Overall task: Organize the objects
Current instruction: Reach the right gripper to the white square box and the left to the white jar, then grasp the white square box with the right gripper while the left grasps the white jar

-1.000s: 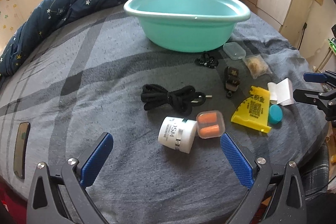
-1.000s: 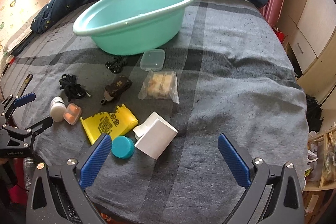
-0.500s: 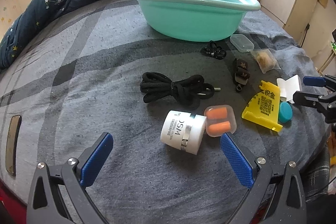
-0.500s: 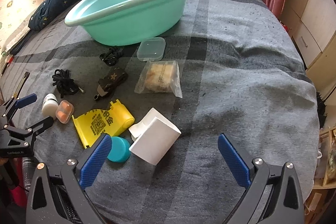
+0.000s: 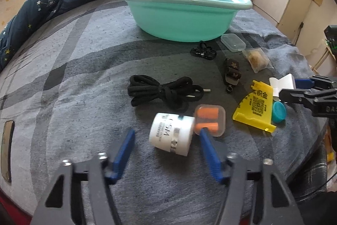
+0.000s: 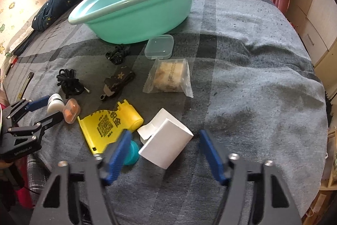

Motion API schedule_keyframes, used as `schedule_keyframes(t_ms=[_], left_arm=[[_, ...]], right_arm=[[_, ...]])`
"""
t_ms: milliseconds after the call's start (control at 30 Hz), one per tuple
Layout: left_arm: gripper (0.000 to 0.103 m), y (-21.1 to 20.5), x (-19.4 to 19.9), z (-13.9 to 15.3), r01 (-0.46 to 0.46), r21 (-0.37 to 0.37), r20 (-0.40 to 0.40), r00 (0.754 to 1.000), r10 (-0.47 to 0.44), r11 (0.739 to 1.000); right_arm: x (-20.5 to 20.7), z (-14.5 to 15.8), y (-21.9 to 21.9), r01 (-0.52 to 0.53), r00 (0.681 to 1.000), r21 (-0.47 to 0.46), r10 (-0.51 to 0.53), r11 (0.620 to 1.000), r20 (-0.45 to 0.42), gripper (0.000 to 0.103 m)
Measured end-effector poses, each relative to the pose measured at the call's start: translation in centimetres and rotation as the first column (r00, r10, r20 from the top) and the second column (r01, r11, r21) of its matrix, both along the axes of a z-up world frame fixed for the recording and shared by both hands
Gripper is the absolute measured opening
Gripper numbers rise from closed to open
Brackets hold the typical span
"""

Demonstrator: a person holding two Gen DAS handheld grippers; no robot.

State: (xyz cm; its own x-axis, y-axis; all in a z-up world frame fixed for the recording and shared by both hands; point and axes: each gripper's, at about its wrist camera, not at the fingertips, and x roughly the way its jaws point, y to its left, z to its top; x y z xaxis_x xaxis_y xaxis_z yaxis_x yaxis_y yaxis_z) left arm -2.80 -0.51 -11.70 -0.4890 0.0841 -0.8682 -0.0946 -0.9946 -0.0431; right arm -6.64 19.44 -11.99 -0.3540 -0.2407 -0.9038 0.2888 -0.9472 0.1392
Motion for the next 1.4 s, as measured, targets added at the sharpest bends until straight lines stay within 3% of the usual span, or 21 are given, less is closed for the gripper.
schedule_keyframes(t_ms=[33,67,400,1400], left_arm=[[0.045,0.0,0.0,-0.1,0.002,0.001,0.004,1.000,-0.002,1.000],[0.043,0.0,0.0,-0.2,0.002,0.003,0.007,1.000,-0.002,1.000],[0.043,-0.1,0.4,0.7,0.009,-0.001,-0.014,1.000,-0.009,1.000],[0.043,1.1,2.8,7.1,0.048,-0.015,-0.145,0.988,-0.049,0.999]], right_arm=[[0.0,0.0,0.0,-0.003,1.000,-0.003,0.003,1.000,0.001,0.049],[0.1,0.0,-0.1,-0.007,1.000,-0.005,0.007,1.000,0.000,0.049],[0.5,1.1,0.0,-0.001,1.000,0.020,0.002,1.000,-0.031,0.048],[2.8,6.8,-0.8,-0.024,0.992,0.040,0.029,0.999,-0.126,0.048]])
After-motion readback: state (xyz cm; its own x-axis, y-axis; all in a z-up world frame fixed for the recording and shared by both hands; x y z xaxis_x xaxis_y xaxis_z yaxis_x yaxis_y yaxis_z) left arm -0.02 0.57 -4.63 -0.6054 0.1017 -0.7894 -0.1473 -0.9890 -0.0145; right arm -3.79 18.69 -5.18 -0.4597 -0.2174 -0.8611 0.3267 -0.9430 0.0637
